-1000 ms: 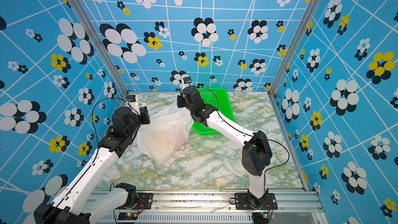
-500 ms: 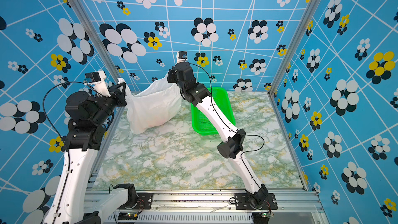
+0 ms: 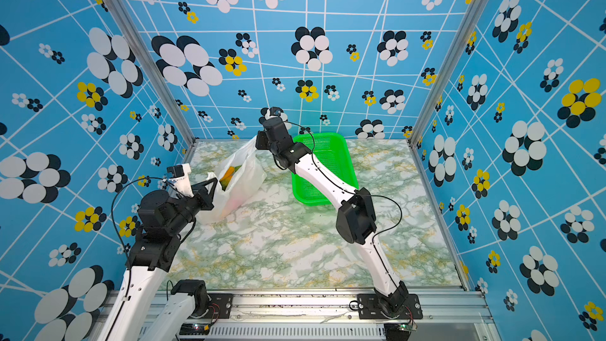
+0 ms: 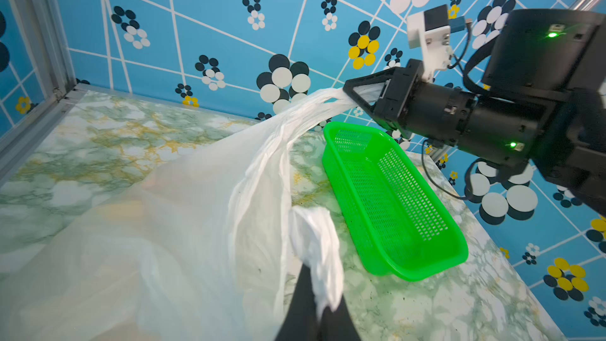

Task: Untie the knot of the plastic bag and take out the fruit
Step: 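Lift and spread the bag handles apart with both grippers to open the bag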

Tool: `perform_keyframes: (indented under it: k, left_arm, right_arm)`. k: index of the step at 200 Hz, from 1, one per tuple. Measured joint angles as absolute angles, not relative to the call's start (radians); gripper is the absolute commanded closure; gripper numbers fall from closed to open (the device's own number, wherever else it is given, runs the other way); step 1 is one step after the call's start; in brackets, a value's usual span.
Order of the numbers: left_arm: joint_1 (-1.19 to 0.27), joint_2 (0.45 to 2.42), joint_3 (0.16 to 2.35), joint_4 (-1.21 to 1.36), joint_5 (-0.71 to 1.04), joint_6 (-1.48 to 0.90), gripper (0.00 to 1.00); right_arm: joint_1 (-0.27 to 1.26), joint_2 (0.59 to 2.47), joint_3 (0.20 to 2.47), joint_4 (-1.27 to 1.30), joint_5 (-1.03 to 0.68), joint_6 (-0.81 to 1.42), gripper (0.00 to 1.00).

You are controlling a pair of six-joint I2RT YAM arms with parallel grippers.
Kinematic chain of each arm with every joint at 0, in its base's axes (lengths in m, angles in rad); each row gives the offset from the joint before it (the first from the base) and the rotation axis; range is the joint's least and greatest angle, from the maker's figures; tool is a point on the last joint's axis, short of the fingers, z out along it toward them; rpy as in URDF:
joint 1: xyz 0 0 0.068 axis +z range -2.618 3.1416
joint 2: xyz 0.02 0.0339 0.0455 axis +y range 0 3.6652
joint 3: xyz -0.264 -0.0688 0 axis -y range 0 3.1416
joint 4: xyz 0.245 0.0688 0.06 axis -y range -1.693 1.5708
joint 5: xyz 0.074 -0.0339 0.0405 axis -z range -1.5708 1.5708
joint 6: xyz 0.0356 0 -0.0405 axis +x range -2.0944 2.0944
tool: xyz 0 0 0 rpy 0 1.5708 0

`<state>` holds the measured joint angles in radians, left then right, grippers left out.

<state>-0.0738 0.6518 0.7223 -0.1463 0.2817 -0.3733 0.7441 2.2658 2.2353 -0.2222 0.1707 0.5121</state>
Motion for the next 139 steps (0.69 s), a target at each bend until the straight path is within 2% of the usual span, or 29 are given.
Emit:
perform_keyframes:
  k: [12,20,33,40,55,90,115,139]
  left_arm:
    - [-0.135,0.626,0.738,-0.173,0.242,-0.36,0.93]
    - [-0.184,0.61,0.755,-0.192,0.209,-0.347,0.82]
    - [-0.26,0.594,0.79,-0.22,0.157,-0.321,0.48]
    - [-0.297,0.588,0.809,-0.228,0.13,-0.312,0.33]
    - [-0.368,0.587,0.848,-0.245,0.056,-0.286,0.19]
    - [-0.447,0.6,0.947,-0.34,-0.152,-0.207,0.11]
    - [-0.447,0.645,1.056,-0.398,-0.285,-0.168,0.08]
    - [-0.447,0.671,1.102,-0.399,-0.382,-0.139,0.04]
  right_arm:
    - [0.745,2.228,2.146,-0.196,0.177,0.517,1.0]
    - [0.746,2.2,2.09,-0.173,0.181,0.521,0.82]
    - [0.749,2.142,1.999,-0.149,0.189,0.532,0.55]
    - [0.751,2.107,1.951,-0.129,0.192,0.533,0.41]
    - [0.756,2.015,1.841,-0.083,0.199,0.538,0.24]
    - [0.776,1.731,1.513,0.084,0.213,0.571,0.1]
    - [0.807,1.59,1.32,0.197,0.208,0.631,0.08]
    - [0.867,1.603,1.267,0.257,0.189,0.683,0.08]
